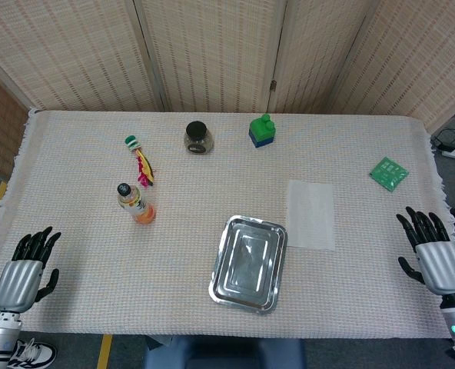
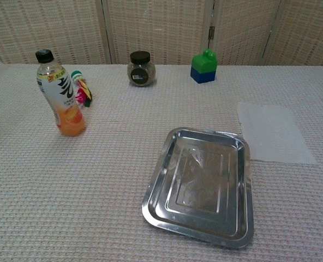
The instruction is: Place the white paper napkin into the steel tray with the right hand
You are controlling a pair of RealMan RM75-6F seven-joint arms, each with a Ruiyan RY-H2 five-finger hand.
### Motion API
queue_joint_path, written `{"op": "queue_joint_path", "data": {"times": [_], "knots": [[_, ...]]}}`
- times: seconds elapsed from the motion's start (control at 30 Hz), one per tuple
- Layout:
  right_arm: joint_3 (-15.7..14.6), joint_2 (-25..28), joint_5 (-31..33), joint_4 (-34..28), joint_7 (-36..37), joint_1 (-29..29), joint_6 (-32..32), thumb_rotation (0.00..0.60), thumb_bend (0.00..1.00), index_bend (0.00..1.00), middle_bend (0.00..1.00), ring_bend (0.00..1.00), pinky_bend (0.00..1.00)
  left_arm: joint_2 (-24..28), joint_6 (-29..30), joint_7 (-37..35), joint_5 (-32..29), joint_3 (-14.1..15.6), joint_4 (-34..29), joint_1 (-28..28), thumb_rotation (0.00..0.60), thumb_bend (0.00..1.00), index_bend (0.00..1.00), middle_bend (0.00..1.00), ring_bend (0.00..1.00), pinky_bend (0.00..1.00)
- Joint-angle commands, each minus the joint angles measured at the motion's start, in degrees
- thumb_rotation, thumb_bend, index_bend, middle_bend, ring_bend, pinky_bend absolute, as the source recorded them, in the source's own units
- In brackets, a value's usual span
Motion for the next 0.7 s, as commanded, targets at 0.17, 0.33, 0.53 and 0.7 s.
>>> {"op": "queue_joint_path", "data": {"times": [0.17,0.33,0.53,0.7], "knots": [[0.1,-11.5,-3.0,28.5,12.2,11.8,-14.3,0.600,0.36,0.09,0.00,0.00,0.00,-1.4,-1.8,1.5,-1.9,-0.5,1.0,-0.6,0.600,0.58,0.00,0.00,0.00,0.00],[-1.6,-17.7,-5.4,39.2,13.8,16.0,-17.0,0.600,0.36,0.14,0.00,0.00,0.00,-2.1,-3.9,1.0,-3.2,-0.7,2.1,-1.4,0.600,0.58,0.00,0.00,0.00,0.00],[-3.8,-22.0,-7.4,45.4,14.3,20.4,-21.5,0.600,0.36,0.17,0.00,0.00,0.00,-2.0,-4.7,-0.6,-3.7,-0.9,2.7,-1.8,0.600,0.58,0.00,0.00,0.00,0.00],[-5.3,-23.8,-9.0,47.5,13.1,22.9,-21.6,0.600,0.36,0.18,0.00,0.00,0.00,-1.7,-5.1,-1.7,-4.2,-1.0,2.8,-1.9,0.600,0.58,0.00,0.00,0.00,0.00]]}}
